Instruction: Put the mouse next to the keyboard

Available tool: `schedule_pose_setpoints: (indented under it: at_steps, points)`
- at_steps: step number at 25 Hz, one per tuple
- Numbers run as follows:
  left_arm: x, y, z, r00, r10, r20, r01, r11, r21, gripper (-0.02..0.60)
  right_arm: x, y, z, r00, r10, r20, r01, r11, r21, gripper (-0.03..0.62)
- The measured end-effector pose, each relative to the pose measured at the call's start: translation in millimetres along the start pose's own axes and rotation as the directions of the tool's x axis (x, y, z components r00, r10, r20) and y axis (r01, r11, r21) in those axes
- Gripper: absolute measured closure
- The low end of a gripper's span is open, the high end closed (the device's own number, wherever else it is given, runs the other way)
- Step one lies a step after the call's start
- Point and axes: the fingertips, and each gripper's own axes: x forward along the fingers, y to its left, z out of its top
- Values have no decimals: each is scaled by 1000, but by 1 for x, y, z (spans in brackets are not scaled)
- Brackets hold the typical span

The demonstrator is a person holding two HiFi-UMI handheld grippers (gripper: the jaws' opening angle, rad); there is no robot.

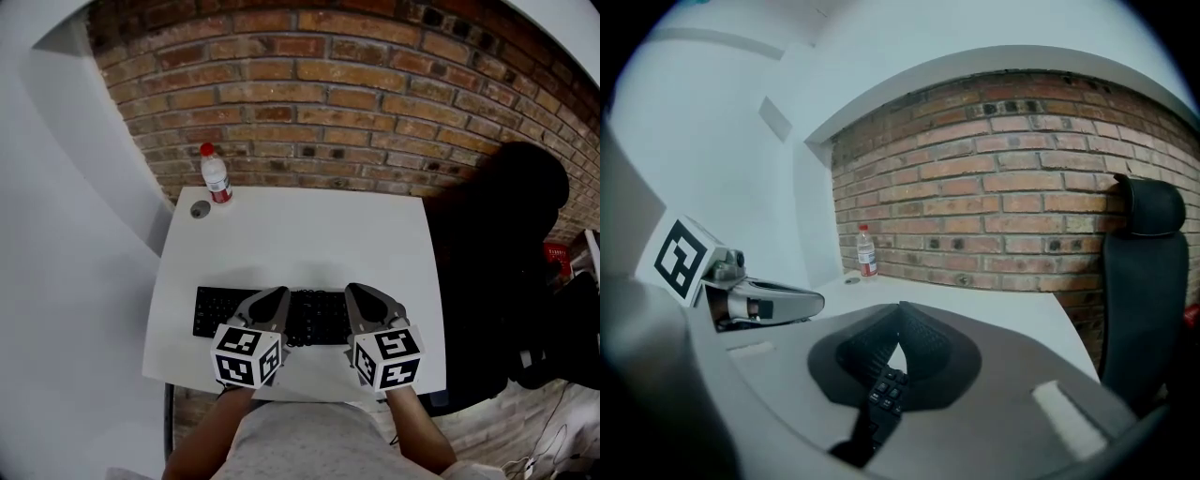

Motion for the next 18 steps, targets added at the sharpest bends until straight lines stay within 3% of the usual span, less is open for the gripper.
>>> schedule_pose_setpoints:
  at_steps: [18]
  points:
    - [-5,6,0,1000,14,-3,-14,1000,-4,589,6,6,0,1000,15,-8,-15,1000,-14,588]
